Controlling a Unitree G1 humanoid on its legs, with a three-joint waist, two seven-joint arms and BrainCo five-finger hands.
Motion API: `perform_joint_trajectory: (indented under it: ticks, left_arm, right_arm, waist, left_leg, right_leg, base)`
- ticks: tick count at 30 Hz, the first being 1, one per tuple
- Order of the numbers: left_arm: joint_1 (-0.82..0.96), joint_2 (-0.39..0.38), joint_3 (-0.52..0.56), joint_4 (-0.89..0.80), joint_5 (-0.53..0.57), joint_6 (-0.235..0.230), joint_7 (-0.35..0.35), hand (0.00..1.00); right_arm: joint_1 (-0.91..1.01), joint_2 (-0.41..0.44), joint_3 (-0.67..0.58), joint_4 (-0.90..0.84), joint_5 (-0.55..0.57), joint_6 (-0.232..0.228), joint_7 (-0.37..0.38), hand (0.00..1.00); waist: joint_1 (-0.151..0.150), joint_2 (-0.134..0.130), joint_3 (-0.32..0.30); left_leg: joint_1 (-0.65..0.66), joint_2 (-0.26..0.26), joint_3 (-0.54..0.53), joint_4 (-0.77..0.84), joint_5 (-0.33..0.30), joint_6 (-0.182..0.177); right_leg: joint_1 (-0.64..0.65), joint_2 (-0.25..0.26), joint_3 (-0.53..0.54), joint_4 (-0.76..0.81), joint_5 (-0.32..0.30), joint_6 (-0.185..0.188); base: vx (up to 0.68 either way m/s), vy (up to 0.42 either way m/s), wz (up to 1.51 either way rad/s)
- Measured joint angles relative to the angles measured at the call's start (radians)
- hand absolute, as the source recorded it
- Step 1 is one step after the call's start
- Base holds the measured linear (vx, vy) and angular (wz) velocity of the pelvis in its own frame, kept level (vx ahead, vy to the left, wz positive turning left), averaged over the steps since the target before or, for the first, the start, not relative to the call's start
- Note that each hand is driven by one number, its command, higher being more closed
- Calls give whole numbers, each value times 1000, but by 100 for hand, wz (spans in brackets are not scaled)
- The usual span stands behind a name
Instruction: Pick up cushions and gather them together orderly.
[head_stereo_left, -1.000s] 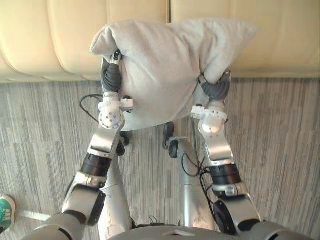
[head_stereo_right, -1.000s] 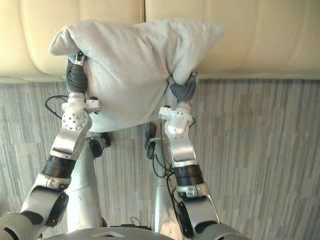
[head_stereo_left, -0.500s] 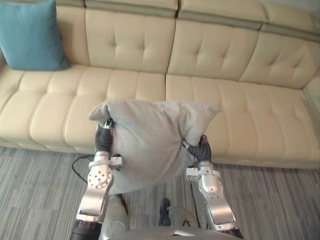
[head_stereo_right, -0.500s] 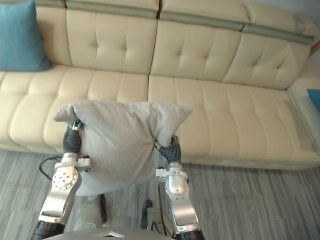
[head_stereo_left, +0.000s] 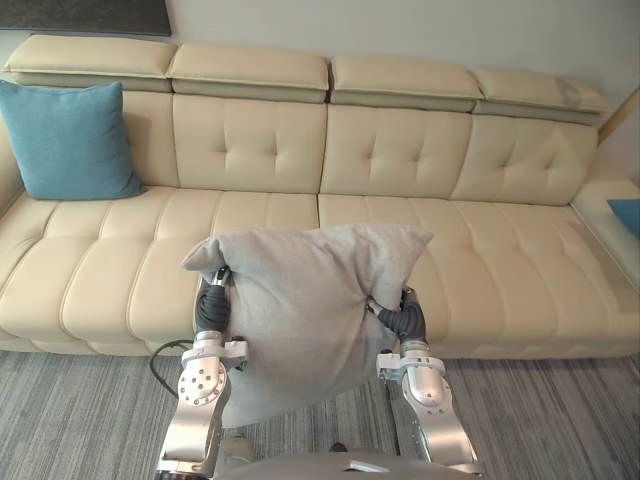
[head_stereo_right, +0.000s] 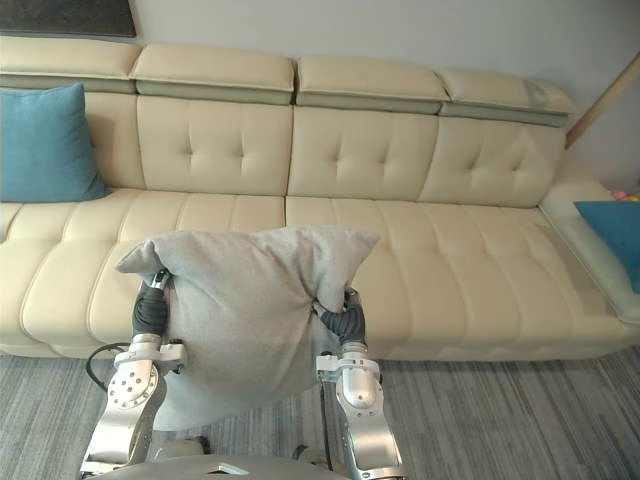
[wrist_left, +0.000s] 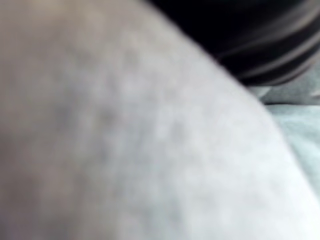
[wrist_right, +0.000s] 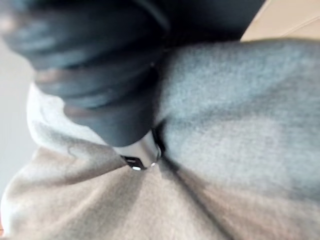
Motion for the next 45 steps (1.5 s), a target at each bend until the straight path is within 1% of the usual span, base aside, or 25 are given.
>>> perform_joint_trajectory:
  ticks: [1,2,4,6,9,11,14,18,20,25,26,27,28,29,30,31,34,35,36,37,39,40,41,43,45]
  left_arm:
    - [0,1,0,0,0,0,0,100]
    - [-1,1,0,0,0,-1,0,100]
    - [-2,2,-2,0,0,-2,0,100]
    - [-5,1,-9,-1,-1,-2,0,100]
    - [-5,2,-11,-1,-21,-2,1,100]
    - [-6,4,-12,-1,-23,-2,1,100]
    - [-8,4,-26,-6,-22,-6,-1,100]
    - [-8,6,-36,-5,-22,-6,-5,100]
    - [-8,11,-36,10,-22,-10,-7,100]
    - [-7,26,-26,85,-20,-12,-20,100]
    - [-7,32,-20,89,-20,-12,-21,100]
    - [-11,37,-10,89,-21,-12,-20,100]
    - [-14,39,-6,89,-22,-12,-18,100]
    - [-23,42,-2,95,-23,-12,-15,100]
    - [-34,42,2,101,-24,-12,-10,100]
    - [-53,50,6,111,-33,-12,-3,100]
    - [-81,75,5,135,-38,-12,1,100]
    - [-89,77,2,145,-38,-12,2,100]
    - [-90,77,-9,147,-39,-12,2,100]
    - [-90,77,-16,147,-39,-12,2,100]
    - [-84,55,-37,147,-39,-13,1,100]
    - [-84,49,-45,147,-39,-13,1,100]
    - [-85,47,-50,147,-40,-13,1,100]
    - [-87,18,-68,147,-40,-13,-1,100]
    - [-97,14,-95,147,-40,-13,-5,100]
  right_arm:
    - [0,0,0,0,0,0,0,100]
    - [-2,0,0,0,1,0,0,100]
    - [-1,0,1,-1,1,0,-1,100]
    - [0,-5,-1,-3,3,0,-6,100]
    - [0,-4,-1,-7,3,1,-8,100]
    - [-1,-2,-3,-20,2,1,-9,100]
    - [-1,2,-26,-55,1,2,-8,100]
    - [-1,3,-36,-56,1,2,-7,100]
    - [-2,2,-36,-42,1,1,-4,100]
    - [-33,-4,-36,83,1,1,14,100]
    - [-49,-4,-32,113,1,1,19,100]
    - [-73,-5,-24,137,1,1,22,100]
    - [-86,-5,-21,145,1,1,22,100]
    - [-108,-9,-21,160,1,1,22,100]
    - [-119,-9,-21,160,1,1,21,100]
    - [-136,-11,-21,160,1,1,21,100]
    - [-152,-20,-21,160,2,1,20,100]
    - [-152,-24,-21,160,2,1,20,100]
    - [-152,-31,-22,159,2,1,21,100]
    - [-152,-40,-24,159,3,1,21,100]
    - [-147,-84,-26,156,7,1,23,100]
    - [-141,-93,-28,155,13,1,24,100]
    - [-138,-94,-30,154,15,1,24,100]
    - [-111,-106,-46,122,21,2,20,100]
    - [-84,-125,-69,67,22,2,16,100]
  waist:
    - [1,-1,0]
    - [5,-5,-1]
    - [2,1,0]
    - [1,25,17]
    - [25,32,22]
    - [31,30,20]
    - [25,27,15]
    - [20,19,-1]
    - [15,14,-3]
    - [-2,-4,6]
    - [-8,-8,11]
    - [-13,-8,18]
    - [-14,-2,28]
    - [-15,14,43]
    - [-11,17,50]
    - [-13,20,58]
    - [-37,9,68]
    - [-44,1,72]
    - [-55,-2,71]
    - [-58,2,73]
    - [-64,73,70]
    - [-63,89,64]
    - [-64,92,62]
    - [-78,93,62]
    - [-79,93,61]
  left_leg:
    - [-2,-10,1,-2,0,0]
    - [-20,-23,-4,-3,2,0]
    - [-55,-27,-40,13,7,0]
    - [-111,-16,-95,75,3,1]
    - [-138,-13,-118,107,9,10]
    - [-138,-18,-111,95,-1,10]
    - [-136,-14,-86,92,-6,16]
    - [-111,-9,-19,84,-9,26]
    - [-89,-18,10,71,-17,33]
    - [-39,-52,40,60,-49,49]
    - [-34,-52,38,59,-54,58]
    - [-35,-48,35,55,-56,62]
    - [-34,-45,33,56,-59,67]
    - [-35,-32,31,58,-64,66]
    - [-36,-23,28,57,-66,64]
    - [-39,-15,21,56,-69,59]
    - [-26,-36,-8,55,-82,36]
    - [-15,-49,-20,53,-89,23]
    - [-5,-56,-50,64,-105,-4]
    - [1,-54,-65,64,-110,-13]
    - [-5,2,-122,56,-126,-62]
    - [-4,24,-136,52,-122,-64]
    - [-3,30,-141,54,-118,-64]
    - [-5,78,-141,105,-93,-55]
    - [-17,97,-111,151,-65,-25]
  right_leg:
    - [0,-9,-3,-3,-11,-4]
    - [-2,-23,-10,-10,-32,6]
    - [-12,-26,-43,-9,-33,6]
    - [-13,-23,-95,14,-49,11]
    - [-25,-29,-126,63,-73,16]
    - [-25,-35,-123,66,-84,13]
    - [-32,-37,-107,55,-82,16]
    - [-51,-38,-45,38,-53,38]
    - [-58,-46,-15,39,-51,37]
    - [-120,-84,25,199,-64,24]
    - [-129,-90,23,222,-56,11]
    - [-165,-92,23,270,-40,-25]
    - [-183,-90,22,289,-51,-44]
    - [-199,-74,20,263,-89,-45]
    - [-218,-58,19,226,-93,-36]
    - [-244,-40,21,158,-77,-23]
    - [-267,-45,32,1,20,5]
    - [-267,-54,46,-14,39,9]
    - [-271,-57,58,28,84,6]
    - [-273,-56,52,56,84,5]
    - [-295,-17,-13,160,-16,-17]
    - [-296,-5,-42,176,-41,-26]
    - [-294,-3,-57,187,-48,-35]
    - [-272,14,-119,244,-117,-74]
    - [-249,13,-142,254,-130,-87]
  base:
    - [-139,61,8]
    - [-110,35,23]
    - [-86,6,50]
    - [-49,3,71]
    - [-5,-5,36]
    - [0,-3,-2]
    - [23,14,-18]
    - [84,38,-46]
    - [69,47,-46]
    - [25,58,-16]
    - [-6,51,-5]
    - [-10,36,-4]
    - [-19,15,-7]
    - [-15,-11,-4]
    - [0,0,0]
    - [45,-64,11]
    - [117,-105,33]
    - [264,-249,68]
    - [254,-242,63]
    - [329,-308,68]
    - [386,-305,50]
    - [344,-243,31]
    - [361,-230,36]
    - [465,-281,37]
    - [350,-167,27]
